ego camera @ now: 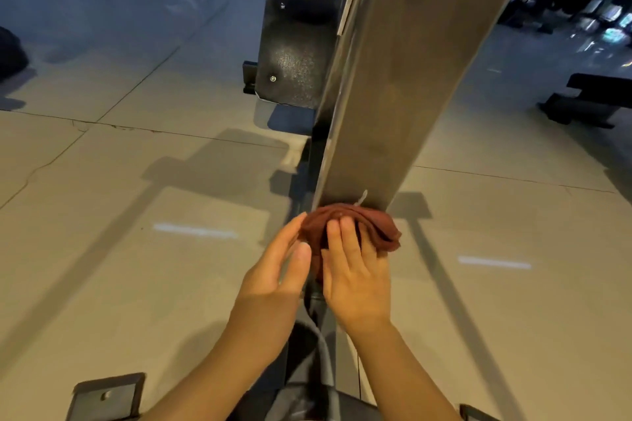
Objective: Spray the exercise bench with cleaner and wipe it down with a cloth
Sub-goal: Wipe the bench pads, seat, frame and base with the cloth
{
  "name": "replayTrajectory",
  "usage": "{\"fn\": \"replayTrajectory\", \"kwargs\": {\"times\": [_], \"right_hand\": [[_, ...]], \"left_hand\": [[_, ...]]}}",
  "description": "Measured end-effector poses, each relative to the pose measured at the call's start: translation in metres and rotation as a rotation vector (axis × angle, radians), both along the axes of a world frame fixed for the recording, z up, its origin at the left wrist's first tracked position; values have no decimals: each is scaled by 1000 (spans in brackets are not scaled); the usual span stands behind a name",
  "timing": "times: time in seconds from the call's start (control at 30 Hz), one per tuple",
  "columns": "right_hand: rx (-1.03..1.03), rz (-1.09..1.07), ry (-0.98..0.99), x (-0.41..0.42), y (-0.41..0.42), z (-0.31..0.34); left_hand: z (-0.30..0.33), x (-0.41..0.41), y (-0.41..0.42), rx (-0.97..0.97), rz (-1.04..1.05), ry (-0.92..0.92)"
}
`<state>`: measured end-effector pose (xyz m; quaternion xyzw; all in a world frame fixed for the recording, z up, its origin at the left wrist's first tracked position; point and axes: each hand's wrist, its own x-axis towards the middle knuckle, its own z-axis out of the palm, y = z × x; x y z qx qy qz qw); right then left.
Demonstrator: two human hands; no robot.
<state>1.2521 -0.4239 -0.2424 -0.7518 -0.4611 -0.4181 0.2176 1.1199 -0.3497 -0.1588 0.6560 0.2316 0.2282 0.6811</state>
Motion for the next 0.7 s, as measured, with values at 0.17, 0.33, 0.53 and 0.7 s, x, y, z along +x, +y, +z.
{"fn": "replayTrajectory", "kwargs": {"times": [0.17,0.33,0.53,0.7], "right_hand": [[-165,28,137,-13,-23,-12],[-1,-39,36,0,-23,81],[198,1,7,26,9,126],[-37,0,9,18,-17,36]], "left_hand": [[-13,-6,-2,-29,-48,60],[-25,4,-2,-74,-28,30],[-21,2,7,-109,-59,54],[-21,4,14,-44,-50,90]]}}
